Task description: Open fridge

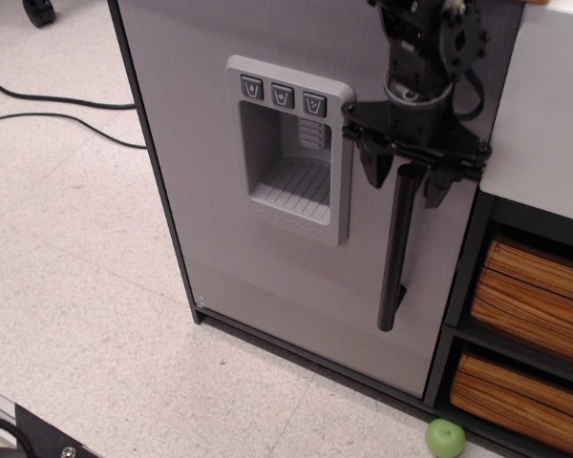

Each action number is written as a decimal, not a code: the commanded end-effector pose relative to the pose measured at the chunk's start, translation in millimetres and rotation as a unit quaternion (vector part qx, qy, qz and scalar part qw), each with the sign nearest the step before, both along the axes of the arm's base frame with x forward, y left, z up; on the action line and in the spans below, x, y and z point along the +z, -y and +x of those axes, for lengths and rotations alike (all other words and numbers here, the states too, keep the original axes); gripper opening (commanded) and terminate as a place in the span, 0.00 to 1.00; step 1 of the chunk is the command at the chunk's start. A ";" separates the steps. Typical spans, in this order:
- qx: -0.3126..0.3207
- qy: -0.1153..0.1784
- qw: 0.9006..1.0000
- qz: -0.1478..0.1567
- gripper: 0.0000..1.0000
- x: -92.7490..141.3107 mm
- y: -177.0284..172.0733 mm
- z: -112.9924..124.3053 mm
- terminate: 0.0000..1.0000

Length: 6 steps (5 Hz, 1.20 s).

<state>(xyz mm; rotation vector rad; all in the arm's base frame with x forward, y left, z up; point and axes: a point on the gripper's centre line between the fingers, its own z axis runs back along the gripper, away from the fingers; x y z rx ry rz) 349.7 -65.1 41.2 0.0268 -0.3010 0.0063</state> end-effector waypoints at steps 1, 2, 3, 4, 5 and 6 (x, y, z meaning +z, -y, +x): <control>0.004 0.050 0.999 0.003 0.00 8.7 6.1 12.1 0.00; -0.001 0.062 0.998 -0.008 0.00 12.9 4.0 6.8 0.00; -0.009 0.064 0.998 -0.017 0.00 22.2 -1.2 -12.1 0.00; -0.013 0.052 0.998 -0.028 0.00 28.5 -12.9 -33.6 0.00; -0.026 0.053 0.998 -0.031 0.00 30.8 -27.6 -53.1 0.00; -0.044 0.040 0.998 -0.035 0.00 33.2 -41.2 -67.7 0.00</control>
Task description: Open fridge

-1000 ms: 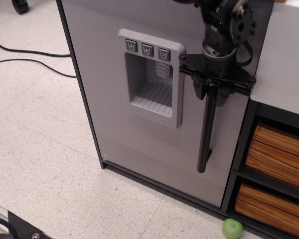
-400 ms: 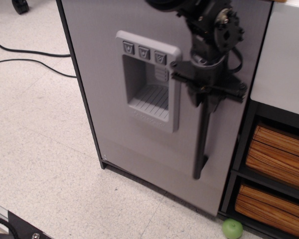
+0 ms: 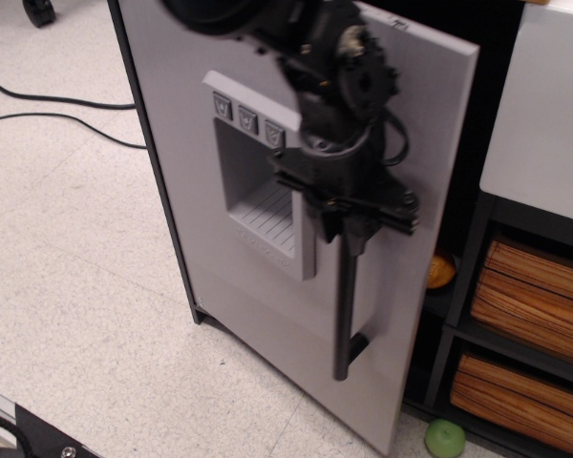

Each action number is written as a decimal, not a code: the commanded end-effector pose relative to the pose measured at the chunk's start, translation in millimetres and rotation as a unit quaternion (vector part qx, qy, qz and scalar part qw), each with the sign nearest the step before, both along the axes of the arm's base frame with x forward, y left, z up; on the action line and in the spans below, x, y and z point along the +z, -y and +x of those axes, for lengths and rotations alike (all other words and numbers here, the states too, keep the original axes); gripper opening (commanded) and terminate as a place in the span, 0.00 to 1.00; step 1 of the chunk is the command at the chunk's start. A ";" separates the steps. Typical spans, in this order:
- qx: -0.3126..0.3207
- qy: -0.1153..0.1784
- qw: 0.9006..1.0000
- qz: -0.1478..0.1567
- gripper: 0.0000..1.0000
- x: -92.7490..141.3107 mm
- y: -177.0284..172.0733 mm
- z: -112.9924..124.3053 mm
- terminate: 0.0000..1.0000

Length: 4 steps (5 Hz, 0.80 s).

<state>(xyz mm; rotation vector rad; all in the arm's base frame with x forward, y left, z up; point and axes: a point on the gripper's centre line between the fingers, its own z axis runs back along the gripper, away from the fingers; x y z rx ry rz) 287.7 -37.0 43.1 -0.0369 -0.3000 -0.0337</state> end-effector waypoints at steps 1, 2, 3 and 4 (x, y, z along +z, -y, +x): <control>0.004 0.012 1.000 0.002 1.00 29.7 -22.2 -21.3 0.00; 0.013 0.000 1.000 0.018 1.00 20.1 -23.3 -44.9 0.00; -0.013 -0.028 0.999 0.036 1.00 -2.5 -7.9 -57.0 0.00; -0.036 -0.044 0.998 0.032 1.00 -16.3 20.5 -60.5 0.00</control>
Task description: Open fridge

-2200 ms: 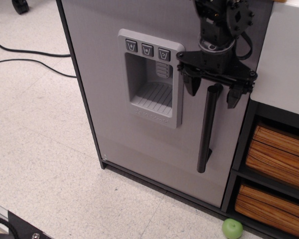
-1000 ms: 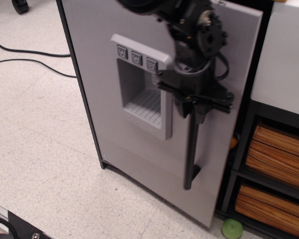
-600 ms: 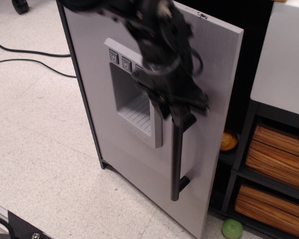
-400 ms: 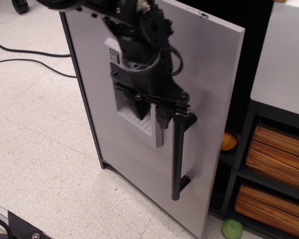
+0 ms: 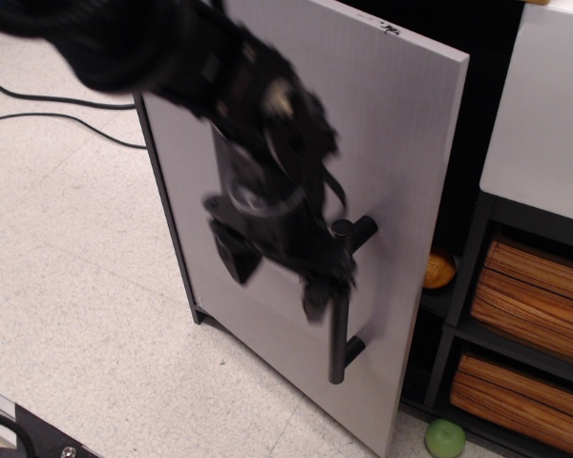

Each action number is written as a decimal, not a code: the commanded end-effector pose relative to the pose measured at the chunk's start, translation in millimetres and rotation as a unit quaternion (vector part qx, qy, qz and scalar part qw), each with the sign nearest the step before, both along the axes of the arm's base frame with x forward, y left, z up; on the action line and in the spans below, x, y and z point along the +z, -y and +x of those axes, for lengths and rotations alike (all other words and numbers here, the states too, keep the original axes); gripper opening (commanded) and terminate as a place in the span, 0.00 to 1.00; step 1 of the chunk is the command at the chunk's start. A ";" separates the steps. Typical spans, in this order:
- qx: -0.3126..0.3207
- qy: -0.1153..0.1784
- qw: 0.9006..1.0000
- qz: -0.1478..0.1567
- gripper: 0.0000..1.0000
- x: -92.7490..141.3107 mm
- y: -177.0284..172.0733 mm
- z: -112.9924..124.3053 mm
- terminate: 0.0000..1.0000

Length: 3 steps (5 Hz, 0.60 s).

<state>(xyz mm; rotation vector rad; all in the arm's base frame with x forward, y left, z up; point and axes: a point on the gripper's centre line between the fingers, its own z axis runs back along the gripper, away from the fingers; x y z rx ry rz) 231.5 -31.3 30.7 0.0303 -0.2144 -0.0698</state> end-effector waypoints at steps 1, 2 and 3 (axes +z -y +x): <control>-0.027 -0.013 0.999 -0.014 1.00 -13.8 61.9 8.8 0.00; -0.039 -0.009 0.999 -0.023 1.00 -23.0 92.8 23.0 0.00; -0.041 -0.001 0.999 -0.019 1.00 -33.3 118.7 36.4 0.00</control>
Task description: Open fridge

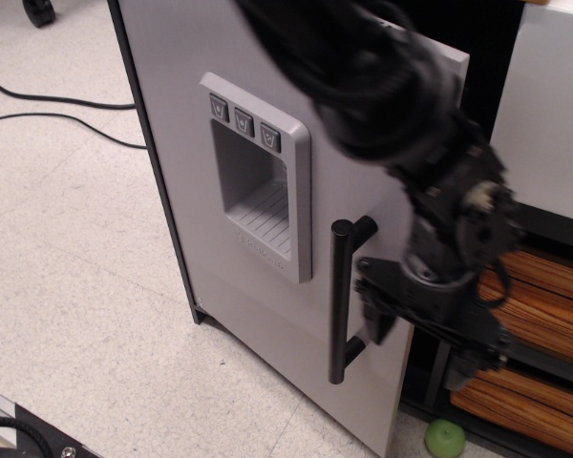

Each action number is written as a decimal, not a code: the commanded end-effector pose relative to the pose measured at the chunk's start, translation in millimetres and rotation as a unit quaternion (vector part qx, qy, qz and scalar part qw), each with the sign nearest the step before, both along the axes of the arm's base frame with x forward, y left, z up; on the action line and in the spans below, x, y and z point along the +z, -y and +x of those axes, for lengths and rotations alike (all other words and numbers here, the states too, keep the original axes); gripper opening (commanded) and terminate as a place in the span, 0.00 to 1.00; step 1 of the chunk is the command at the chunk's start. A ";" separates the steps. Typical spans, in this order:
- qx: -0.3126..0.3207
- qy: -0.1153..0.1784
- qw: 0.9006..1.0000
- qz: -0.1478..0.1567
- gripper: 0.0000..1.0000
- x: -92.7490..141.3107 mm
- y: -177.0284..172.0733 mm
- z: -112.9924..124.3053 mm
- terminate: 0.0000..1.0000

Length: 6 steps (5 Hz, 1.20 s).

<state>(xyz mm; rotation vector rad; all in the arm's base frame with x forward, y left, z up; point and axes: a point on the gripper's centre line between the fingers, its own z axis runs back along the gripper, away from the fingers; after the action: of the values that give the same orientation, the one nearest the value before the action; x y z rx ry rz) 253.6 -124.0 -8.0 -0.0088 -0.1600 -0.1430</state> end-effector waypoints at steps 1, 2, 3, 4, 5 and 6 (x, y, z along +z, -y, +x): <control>0.001 0.021 1.000 -0.012 1.00 1.7 40.4 25.6 0.00; 0.000 0.036 0.999 -0.015 1.00 4.3 51.9 42.7 0.00; 0.016 0.042 0.999 -0.021 1.00 11.9 49.9 63.7 0.00; 0.036 0.047 0.998 -0.026 1.00 19.3 40.6 84.4 0.00; 0.058 0.052 0.997 -0.030 1.00 31.6 24.5 94.6 0.00; 0.079 0.067 0.995 -0.015 1.00 45.4 7.8 90.9 0.00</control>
<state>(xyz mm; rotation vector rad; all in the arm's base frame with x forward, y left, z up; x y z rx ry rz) 342.9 -130.8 7.2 0.0075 -0.2358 0.0115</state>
